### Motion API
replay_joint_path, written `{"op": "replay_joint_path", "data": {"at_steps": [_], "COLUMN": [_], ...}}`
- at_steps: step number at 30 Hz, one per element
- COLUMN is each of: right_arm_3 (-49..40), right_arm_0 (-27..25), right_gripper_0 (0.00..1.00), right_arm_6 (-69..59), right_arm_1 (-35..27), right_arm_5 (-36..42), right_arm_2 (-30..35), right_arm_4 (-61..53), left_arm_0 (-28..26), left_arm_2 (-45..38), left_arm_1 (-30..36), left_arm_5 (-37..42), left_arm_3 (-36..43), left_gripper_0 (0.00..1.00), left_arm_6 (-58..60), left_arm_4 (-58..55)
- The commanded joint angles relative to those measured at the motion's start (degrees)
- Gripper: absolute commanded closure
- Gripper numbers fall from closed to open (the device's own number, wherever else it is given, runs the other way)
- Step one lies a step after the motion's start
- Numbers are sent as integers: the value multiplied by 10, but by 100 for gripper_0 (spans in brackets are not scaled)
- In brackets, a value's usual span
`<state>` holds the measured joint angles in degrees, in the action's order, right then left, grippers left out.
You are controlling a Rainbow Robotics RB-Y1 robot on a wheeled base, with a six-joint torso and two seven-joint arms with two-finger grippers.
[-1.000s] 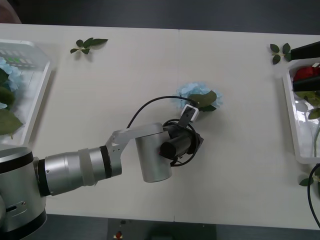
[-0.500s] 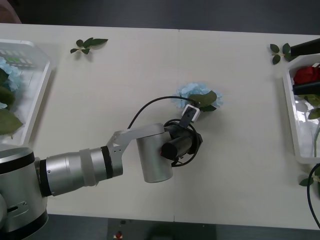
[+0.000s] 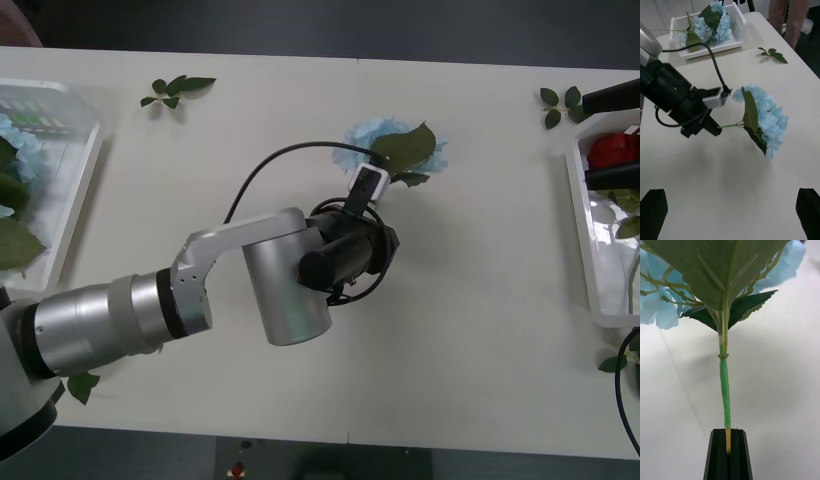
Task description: Put the red flowers into the right box and the blue flowers into the left box
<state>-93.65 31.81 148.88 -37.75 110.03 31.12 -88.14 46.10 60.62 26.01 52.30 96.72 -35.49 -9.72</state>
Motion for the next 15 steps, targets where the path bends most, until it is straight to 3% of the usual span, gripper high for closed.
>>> {"op": "replay_joint_path", "data": {"at_steps": [1, 9, 15], "right_arm_3": [-19, -19, -19], "right_arm_0": [16, 16, 16], "right_gripper_0": [0, 0, 0], "right_arm_6": [16, 16, 16], "right_arm_1": [-2, -2, -2], "right_arm_5": [0, 0, 0], "right_arm_2": [10, 10, 10], "right_arm_4": [-1, -1, -1], "left_arm_0": [9, -77, -174], "left_arm_2": [-55, -223, -378], "left_arm_1": [48, 157, 245], "left_arm_5": [69, 189, 264], "left_arm_3": [90, 232, 322], "left_gripper_0": [100, 100, 100], "left_arm_6": [19, 15, 2], "left_arm_4": [-27, -60, -100]}}
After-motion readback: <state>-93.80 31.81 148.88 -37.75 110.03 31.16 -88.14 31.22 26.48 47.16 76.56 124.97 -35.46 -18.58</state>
